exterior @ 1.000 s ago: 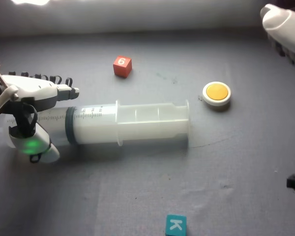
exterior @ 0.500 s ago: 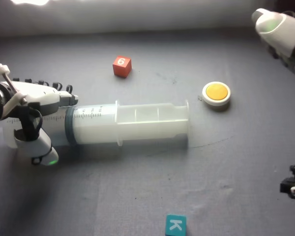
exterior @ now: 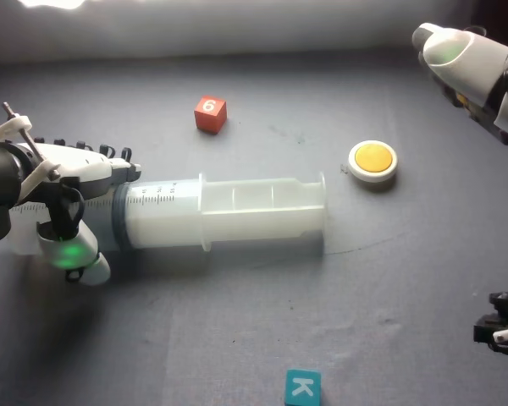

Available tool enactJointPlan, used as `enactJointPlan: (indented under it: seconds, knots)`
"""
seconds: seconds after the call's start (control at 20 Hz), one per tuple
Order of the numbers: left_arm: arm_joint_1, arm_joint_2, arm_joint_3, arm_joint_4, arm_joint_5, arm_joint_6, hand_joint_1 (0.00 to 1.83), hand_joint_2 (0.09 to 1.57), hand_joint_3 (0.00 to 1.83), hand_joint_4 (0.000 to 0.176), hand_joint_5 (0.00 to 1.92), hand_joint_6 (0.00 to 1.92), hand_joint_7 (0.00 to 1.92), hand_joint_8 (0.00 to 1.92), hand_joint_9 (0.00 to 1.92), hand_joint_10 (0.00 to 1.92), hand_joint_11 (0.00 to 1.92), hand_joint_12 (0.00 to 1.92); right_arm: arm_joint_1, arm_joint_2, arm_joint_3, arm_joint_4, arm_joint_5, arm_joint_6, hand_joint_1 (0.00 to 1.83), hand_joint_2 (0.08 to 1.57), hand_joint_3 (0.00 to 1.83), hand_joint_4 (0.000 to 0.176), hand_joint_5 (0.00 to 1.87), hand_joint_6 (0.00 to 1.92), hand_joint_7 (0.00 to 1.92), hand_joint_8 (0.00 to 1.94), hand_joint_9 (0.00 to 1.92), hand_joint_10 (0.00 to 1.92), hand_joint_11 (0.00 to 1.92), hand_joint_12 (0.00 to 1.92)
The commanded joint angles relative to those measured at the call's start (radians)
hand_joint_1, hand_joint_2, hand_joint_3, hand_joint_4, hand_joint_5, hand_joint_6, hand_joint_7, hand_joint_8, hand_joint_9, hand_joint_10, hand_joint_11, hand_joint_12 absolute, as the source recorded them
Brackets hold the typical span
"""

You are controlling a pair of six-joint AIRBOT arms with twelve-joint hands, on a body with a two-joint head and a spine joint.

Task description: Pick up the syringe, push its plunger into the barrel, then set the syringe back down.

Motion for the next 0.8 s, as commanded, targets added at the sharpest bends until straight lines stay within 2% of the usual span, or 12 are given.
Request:
enactJointPlan:
  seconds: [0.0,0.2,0.4,0.45,0.5,0.55,0.6,0.65,0.75]
  knots:
    - [0.0,-0.004,0.004,0.029,-0.008,-0.004,1.13,0.98,0.0,0.0,0.05,0.01,0.04,0.01,0.07,0.01,0.0,0.55,0.016,0.006,-0.002,-0.051,0.097,0.014,0.0,1.16,0.0,0.0,0.09,0.0,0.07,0.0,0.03,0.0,0.0,0.0]
    - [0.016,-0.01,0.003,0.029,-0.008,-0.01,1.15,0.98,0.0,0.0,0.06,0.0,0.04,0.01,0.08,0.0,0.0,0.54,0.016,0.006,-0.004,-0.052,0.09,0.018,0.0,1.16,0.0,0.0,0.08,0.0,0.06,0.0,0.02,0.0,0.0,0.0]
    - [0.023,-0.017,0.002,0.029,-0.008,-0.018,1.15,1.01,0.01,0.0,0.1,0.01,0.12,0.01,0.14,0.01,0.0,0.67,0.016,0.006,-0.004,-0.052,0.09,0.02,0.0,1.16,0.0,0.0,0.09,0.0,0.07,0.0,0.03,0.01,0.0,0.0]
    - [0.024,-0.018,0.004,0.029,-0.009,-0.019,1.17,1.03,0.01,0.0,0.11,0.0,0.13,0.01,0.15,0.01,0.0,0.64,0.016,0.006,-0.004,-0.052,0.09,0.02,0.0,1.16,0.0,0.0,0.1,0.01,0.07,0.0,0.03,0.0,0.0,0.0]
    - [0.025,-0.018,0.005,0.029,-0.009,-0.019,1.19,1.0,0.0,0.0,0.19,0.01,0.21,0.01,0.22,0.01,0.0,0.75,0.016,0.006,-0.004,-0.052,0.089,0.02,0.0,1.16,0.0,0.0,0.1,0.01,0.07,0.0,0.03,0.0,0.0,0.0]
    - [0.025,-0.018,0.005,0.029,-0.009,-0.02,1.19,1.01,0.0,0.0,0.21,0.01,0.24,0.01,0.24,0.01,0.0,0.77,0.016,0.006,-0.004,-0.053,0.088,0.021,0.0,1.17,0.0,0.0,0.1,0.0,0.06,0.0,0.02,0.0,0.0,0.0]
    - [0.025,-0.018,0.005,0.029,-0.009,-0.021,1.13,1.04,0.01,0.0,0.35,0.02,0.42,0.02,0.4,0.03,0.01,0.94,0.016,0.006,-0.004,-0.053,0.088,0.021,0.0,1.17,0.0,0.0,0.12,0.01,0.09,0.01,0.05,0.01,0.01,0.01]
    - [0.026,-0.019,0.005,0.029,-0.009,-0.021,1.12,1.04,0.0,0.0,0.38,0.01,0.46,0.01,0.44,0.02,0.0,1.01,0.016,0.006,-0.004,-0.053,0.088,0.022,0.0,1.17,0.0,0.0,0.12,0.01,0.09,0.01,0.05,0.01,0.02,0.01]
    - [0.026,-0.018,0.005,0.029,-0.01,-0.021,1.06,1.1,0.01,0.0,0.51,0.01,0.63,0.01,0.61,0.03,0.13,1.02,0.016,0.006,-0.004,-0.053,0.087,0.022,0.0,1.17,0.0,0.0,0.12,0.01,0.09,0.01,0.06,0.01,0.02,0.01]
